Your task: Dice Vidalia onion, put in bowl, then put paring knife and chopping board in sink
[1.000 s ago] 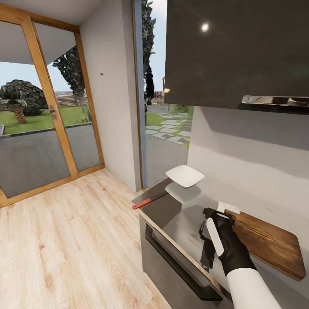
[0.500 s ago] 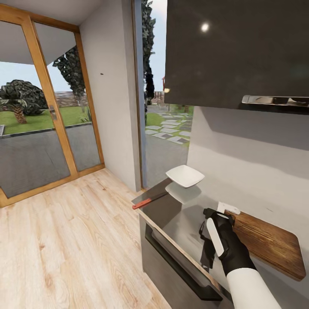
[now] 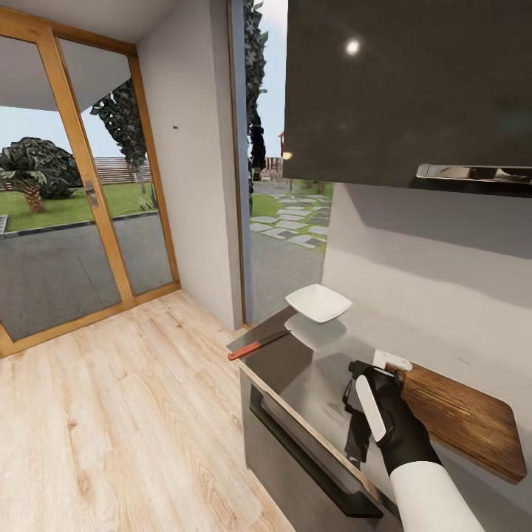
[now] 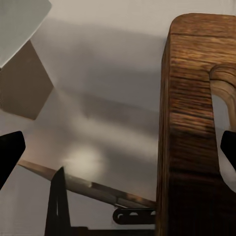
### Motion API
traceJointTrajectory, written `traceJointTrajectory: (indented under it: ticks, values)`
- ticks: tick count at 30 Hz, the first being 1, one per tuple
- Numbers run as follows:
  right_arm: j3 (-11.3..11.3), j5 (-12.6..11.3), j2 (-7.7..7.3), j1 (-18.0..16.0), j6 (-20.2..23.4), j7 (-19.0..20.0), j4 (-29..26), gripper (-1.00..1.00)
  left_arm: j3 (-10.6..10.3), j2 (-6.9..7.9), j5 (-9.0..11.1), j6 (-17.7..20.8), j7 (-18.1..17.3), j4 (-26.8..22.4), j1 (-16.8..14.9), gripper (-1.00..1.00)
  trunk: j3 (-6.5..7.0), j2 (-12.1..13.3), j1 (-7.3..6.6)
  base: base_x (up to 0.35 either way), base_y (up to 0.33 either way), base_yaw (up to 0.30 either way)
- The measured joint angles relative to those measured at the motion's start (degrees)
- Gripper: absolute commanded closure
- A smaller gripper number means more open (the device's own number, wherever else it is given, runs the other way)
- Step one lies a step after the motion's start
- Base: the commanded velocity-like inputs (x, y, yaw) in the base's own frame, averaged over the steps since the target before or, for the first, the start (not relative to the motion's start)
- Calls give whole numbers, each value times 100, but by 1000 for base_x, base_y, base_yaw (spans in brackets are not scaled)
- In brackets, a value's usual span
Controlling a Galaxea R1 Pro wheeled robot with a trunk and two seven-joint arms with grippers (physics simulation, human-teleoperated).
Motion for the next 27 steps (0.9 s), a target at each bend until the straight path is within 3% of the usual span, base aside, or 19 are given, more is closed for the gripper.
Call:
traceJointTrajectory:
  ticks: [17,27]
  values:
    - [-1,-19,0,0,13,0,0,-100,0,0,0,0,0,1,-1,-100,0,0,0,3,0,0]
    - [-2,-19,0,0,15,-2,0,-100,0,0,0,0,0,-2,0,-100,0,-1,-1,123,-65,0]
